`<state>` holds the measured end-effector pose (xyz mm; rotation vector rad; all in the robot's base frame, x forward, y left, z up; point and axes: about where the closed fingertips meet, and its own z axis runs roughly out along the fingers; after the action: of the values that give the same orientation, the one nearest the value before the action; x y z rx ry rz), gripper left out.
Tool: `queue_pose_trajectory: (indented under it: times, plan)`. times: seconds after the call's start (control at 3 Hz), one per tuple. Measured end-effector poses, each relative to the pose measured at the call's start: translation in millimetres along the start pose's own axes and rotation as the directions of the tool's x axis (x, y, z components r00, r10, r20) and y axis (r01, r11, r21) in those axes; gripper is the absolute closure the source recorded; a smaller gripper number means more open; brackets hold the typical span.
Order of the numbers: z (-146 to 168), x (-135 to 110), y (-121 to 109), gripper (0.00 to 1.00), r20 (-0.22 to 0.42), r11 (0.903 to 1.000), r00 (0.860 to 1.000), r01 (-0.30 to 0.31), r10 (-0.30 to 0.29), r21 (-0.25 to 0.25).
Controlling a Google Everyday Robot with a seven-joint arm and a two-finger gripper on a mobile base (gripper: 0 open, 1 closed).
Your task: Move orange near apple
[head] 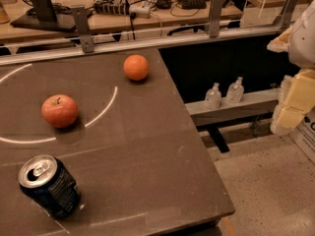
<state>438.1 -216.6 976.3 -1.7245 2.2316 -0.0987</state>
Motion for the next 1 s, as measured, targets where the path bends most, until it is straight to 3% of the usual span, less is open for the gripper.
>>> queue_pose_trajectory:
  times: [0.33,0.67,1.0]
  plan:
    - [0.0,0.0,0.0,0.00,0.000,1.0000,1.000,0.000,0.000,0.000]
    - [1.4,-10.9,-10.5,0.00,0.072,0.9997,0.997,-0.016,0.015,0.018]
    - [4.6,-44.3,-39.3,0.00,0.259,0.9993,0.966,-0.013,0.004,0.034]
